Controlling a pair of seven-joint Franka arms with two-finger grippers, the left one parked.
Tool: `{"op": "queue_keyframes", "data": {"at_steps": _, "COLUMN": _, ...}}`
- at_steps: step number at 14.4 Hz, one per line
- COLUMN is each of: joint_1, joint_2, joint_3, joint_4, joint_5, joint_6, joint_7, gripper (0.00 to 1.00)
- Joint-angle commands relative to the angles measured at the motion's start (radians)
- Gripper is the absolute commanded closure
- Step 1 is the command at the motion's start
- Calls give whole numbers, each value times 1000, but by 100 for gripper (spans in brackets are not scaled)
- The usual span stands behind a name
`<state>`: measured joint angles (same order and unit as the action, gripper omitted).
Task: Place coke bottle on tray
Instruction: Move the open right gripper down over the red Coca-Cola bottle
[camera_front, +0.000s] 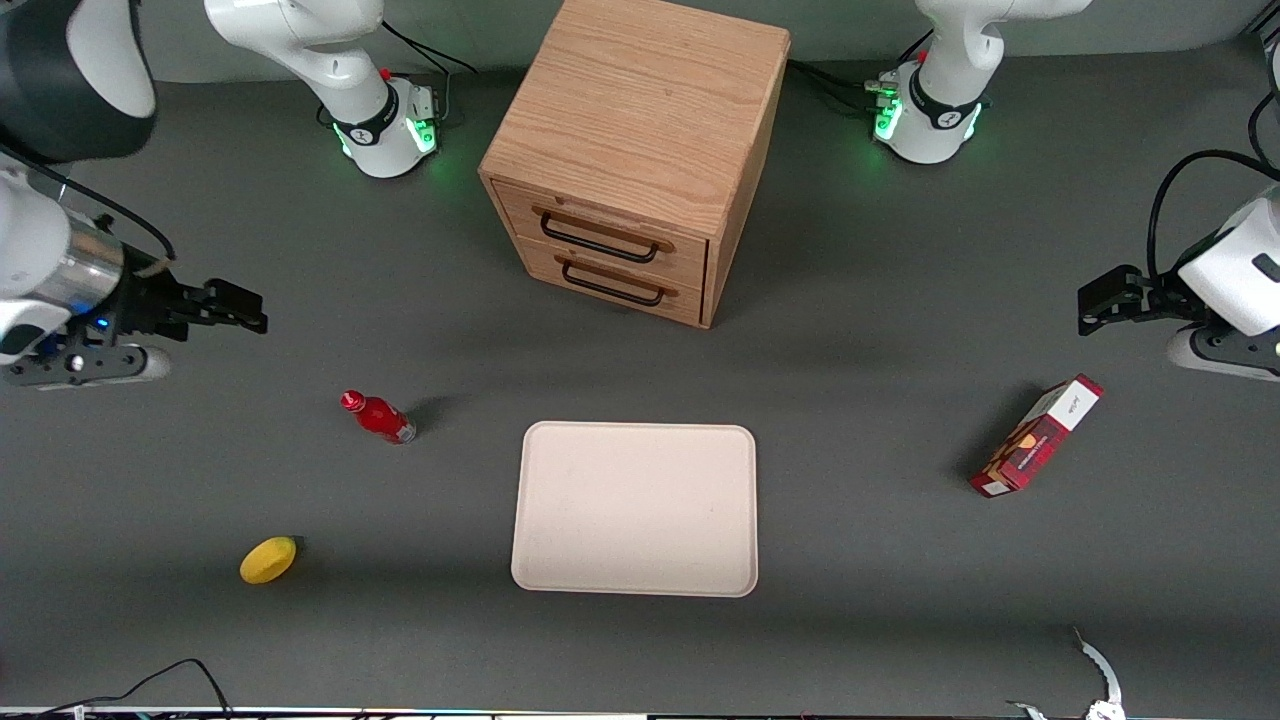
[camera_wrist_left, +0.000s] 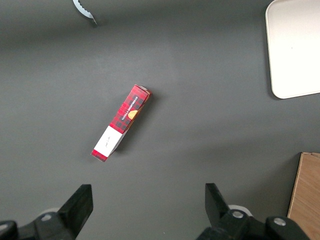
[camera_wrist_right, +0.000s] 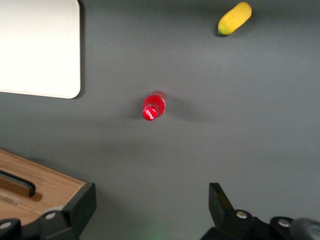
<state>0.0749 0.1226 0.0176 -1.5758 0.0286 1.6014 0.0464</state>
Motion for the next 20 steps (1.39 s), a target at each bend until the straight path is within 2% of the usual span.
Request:
{"op": "queue_keyframes", "data": {"at_steps": 1, "joint_1": 3, "joint_2": -40, "joint_3": 2, "joint_4": -133, "joint_5": -19, "joint_6": 116, "joint_7": 9, "gripper": 0}}
{"op": "queue_keyframes", "data": {"at_steps": 7, "joint_1": 5, "joint_2": -47, "joint_3": 19, "joint_4": -326, "joint_5": -22, "joint_6": 365, "joint_7": 12, "gripper": 0}}
{"op": "queue_keyframes", "data": {"at_steps": 11, "joint_1": 5, "joint_2": -32, "joint_3": 56, "joint_4": -450, "joint_5": -108, "joint_6": 552, "joint_7": 58, "gripper": 2}}
{"op": "queue_keyframes", "data": {"at_steps": 20, "joint_1": 5, "joint_2": 37, "joint_3": 59, "joint_4": -512, "joint_5": -130, "joint_6": 715, "joint_7": 64, "gripper": 3}}
